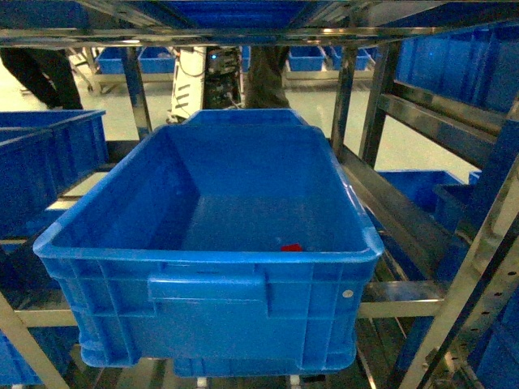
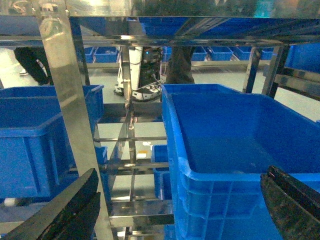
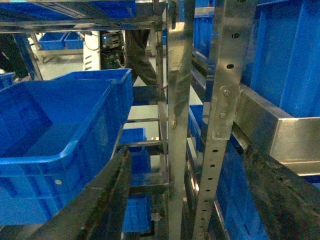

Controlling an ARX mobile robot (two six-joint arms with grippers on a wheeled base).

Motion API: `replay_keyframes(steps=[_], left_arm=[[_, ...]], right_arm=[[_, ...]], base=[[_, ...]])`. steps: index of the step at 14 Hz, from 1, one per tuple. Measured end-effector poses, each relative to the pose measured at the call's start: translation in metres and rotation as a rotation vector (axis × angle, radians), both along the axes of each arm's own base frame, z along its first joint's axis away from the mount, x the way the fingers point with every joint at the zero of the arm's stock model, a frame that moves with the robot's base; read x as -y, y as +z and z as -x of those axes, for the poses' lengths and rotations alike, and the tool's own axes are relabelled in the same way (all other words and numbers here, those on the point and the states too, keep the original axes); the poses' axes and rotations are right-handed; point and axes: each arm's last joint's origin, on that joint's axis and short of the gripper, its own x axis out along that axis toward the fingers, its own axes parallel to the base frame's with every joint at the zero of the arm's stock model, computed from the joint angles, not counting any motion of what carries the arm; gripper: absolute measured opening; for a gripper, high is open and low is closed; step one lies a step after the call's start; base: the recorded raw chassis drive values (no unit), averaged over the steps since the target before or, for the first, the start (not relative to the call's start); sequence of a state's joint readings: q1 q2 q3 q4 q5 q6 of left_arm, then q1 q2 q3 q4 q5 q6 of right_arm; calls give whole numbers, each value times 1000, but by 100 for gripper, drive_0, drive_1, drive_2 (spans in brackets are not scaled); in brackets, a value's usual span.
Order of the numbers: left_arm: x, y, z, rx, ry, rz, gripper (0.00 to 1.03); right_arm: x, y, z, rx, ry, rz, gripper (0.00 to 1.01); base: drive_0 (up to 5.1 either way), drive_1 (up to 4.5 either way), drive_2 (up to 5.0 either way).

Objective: Pick red block from blue box to shelf

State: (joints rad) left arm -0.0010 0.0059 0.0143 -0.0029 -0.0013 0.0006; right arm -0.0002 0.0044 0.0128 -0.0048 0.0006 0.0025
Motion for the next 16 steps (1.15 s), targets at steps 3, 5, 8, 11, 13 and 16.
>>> replay_keyframes(steps=[3, 5, 8, 11, 13, 16], left_arm=[[0, 0, 0, -1, 0, 0, 98], [0, 0, 0, 0, 0, 0, 98], [0, 0, 0, -1, 0, 0, 98], [0, 0, 0, 0, 0, 0, 98], [0, 0, 0, -1, 0, 0, 98], [0, 0, 0, -1, 0, 0, 98]], right_arm=[[0, 0, 0, 1, 0, 0, 81], [0, 0, 0, 1, 0, 0, 92], [0, 0, 0, 1, 0, 0, 100], [0, 0, 0, 1, 0, 0, 97], [0, 0, 0, 1, 0, 0, 98], [0, 0, 0, 1, 0, 0, 98]], base=[[0, 0, 0], [0, 0, 0], [0, 0, 0], [0, 0, 0], [0, 0, 0], [0, 0, 0]])
